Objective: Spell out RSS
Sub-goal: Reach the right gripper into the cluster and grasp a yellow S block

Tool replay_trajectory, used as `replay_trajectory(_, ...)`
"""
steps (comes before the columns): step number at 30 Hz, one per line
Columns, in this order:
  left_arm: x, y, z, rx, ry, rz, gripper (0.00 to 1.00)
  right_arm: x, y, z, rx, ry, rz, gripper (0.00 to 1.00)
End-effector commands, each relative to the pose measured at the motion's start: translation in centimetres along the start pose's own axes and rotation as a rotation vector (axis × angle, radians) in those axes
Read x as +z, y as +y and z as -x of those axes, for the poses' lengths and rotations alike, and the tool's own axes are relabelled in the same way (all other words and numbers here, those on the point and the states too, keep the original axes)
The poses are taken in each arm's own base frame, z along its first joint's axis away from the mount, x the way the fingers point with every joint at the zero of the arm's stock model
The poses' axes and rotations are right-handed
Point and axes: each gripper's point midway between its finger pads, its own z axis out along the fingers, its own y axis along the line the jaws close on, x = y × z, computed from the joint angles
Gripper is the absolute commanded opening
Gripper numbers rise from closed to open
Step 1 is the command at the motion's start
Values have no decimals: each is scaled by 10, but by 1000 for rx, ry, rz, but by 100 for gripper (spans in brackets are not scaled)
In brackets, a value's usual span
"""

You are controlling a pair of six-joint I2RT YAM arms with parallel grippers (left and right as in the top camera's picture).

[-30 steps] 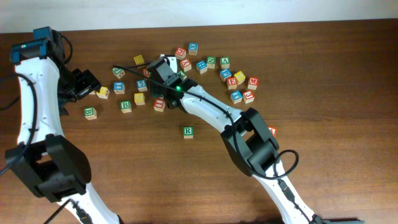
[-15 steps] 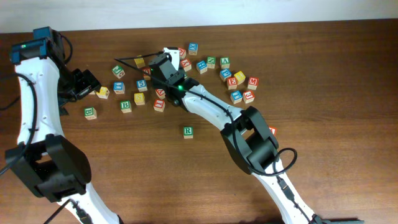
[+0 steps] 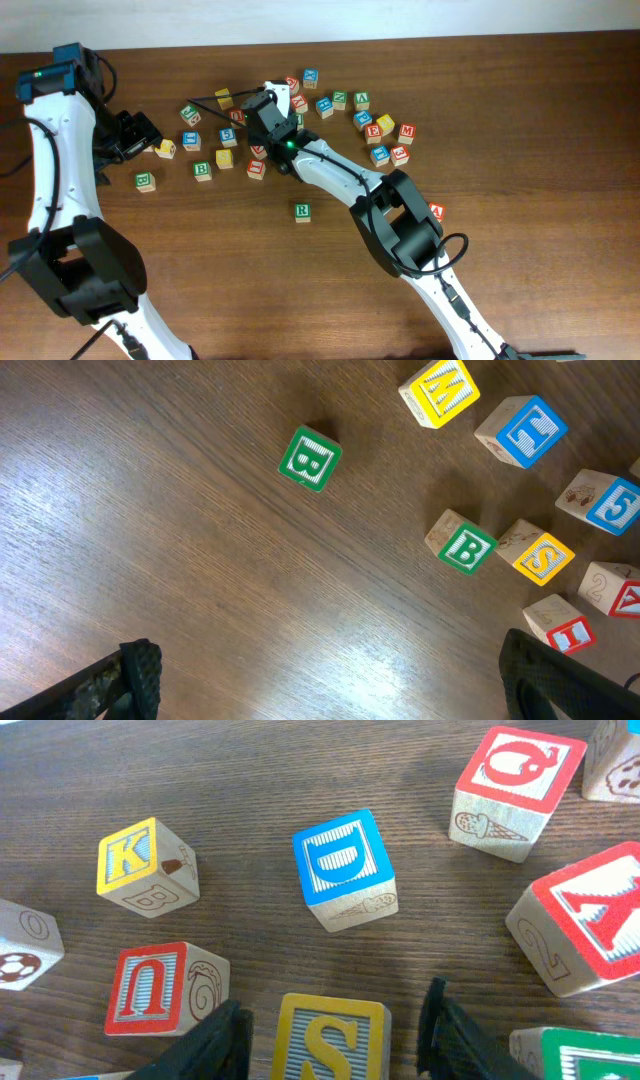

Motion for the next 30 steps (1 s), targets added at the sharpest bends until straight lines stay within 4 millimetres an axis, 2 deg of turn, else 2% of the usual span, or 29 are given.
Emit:
replay_trajectory(1,-2,1,2,6,-9,1,99,9,-14,-4,-2,-11,-58,47)
replay_trajectory(4,-2,1,2,6,-9,1,99,9,-19,-4,-14,-14,-81,48)
replay_trajectory(9,-2,1,2,6,-9,1,99,8,-19,-5,-36,-7,-84,34)
replay_trajectory(11,-2,1,2,6,-9,1,99,2,-15,4,-32,-16,-74,31)
replay_trajectory(13,-2,1,2,6,-8,1,99,-14,-7,25,-24,-41,-59,31)
replay_trajectory(15,-2,1,2,6,-9,0,99,-44,3,55,-49,-70,-43,30)
replay_trajectory(19,-2,1,2,6,-9,1,99,-119,13,112,-46,-106,-27,28)
replay_trajectory(20,-2,1,2,6,-8,1,99,-153,11,134,-37,-122,-24,28)
replay_trajectory(23,-3,1,2,6,-9,1,99,-221,-1,159,-34,-112,-39,27)
replay_trajectory(25,-2,1,2,6,-9,0,99,-264,-26,153,-52,-32,-98,27)
replay_trajectory(26,-2,1,2,6,-9,1,99,-276,-39,142,-65,26,-132,27)
replay_trajectory(27,-2,1,2,6,-9,1,99,-284,-50,127,-81,99,-162,26)
replay_trajectory(28,-2,1,2,6,-9,1,99,-291,-62,104,-100,207,-189,27)
replay_trajectory(30,-3,1,2,6,-9,1,99,-290,-72,63,-123,378,-207,29)
